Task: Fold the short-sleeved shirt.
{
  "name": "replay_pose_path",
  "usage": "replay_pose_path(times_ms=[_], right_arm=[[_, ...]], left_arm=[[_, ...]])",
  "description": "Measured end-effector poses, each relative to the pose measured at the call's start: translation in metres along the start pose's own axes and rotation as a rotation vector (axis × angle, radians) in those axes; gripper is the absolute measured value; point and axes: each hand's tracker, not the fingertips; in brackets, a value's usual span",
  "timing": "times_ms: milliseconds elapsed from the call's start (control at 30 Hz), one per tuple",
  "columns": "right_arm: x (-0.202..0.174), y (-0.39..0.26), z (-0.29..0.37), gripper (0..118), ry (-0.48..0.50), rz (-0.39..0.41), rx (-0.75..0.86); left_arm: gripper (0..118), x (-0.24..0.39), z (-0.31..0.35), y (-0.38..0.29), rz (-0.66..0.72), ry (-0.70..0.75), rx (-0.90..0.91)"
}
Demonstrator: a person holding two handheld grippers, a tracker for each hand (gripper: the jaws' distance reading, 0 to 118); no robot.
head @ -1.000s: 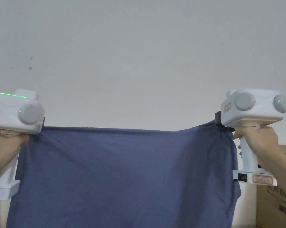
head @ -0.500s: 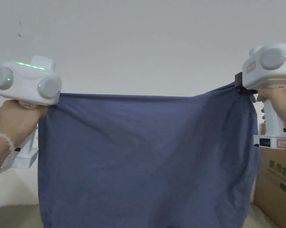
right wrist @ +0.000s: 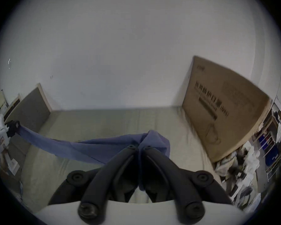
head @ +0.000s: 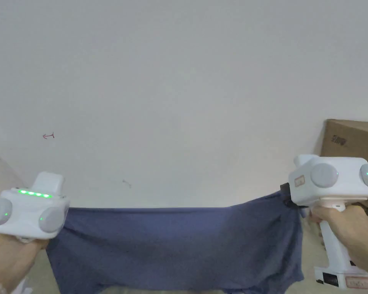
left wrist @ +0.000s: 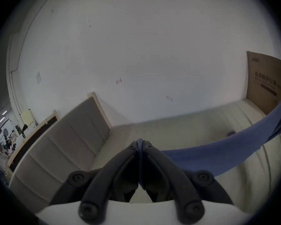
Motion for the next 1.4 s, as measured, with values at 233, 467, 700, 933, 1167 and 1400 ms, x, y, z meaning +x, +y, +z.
replay_pose_path(times_ms=[233,467,700,933,1167,1400], right_arm=[[0.007,-0.080,0.028,4,0.047,0.020,-0.079],[0.014,-0.186,0.107,4,0.073,-0.017,-0.122],[0.019,-0.295,0.170,4,0.106,-0.060,-0.191],[0.019,-0.392,0.202,4,0.127,-0.045,-0.308],[0.021,-0.453,0.188,6,0.115,-0.032,-0.391],[0.029,-0.477,0.193,71,0.066,-0.027,-0.419]], left_arm=[[1,-0.014,0.050,-0.069,-0.025,-0.056,-0.091],[1,-0.039,0.147,-0.153,0.008,-0.099,-0.131],[1,-0.056,0.219,-0.231,-0.048,-0.120,-0.201],[1,-0.063,0.275,-0.308,-0.092,-0.138,-0.260],[33,-0.055,0.283,-0.377,-0.077,-0.131,-0.369],[67,-0.064,0.287,-0.390,-0.023,-0.128,-0.427]])
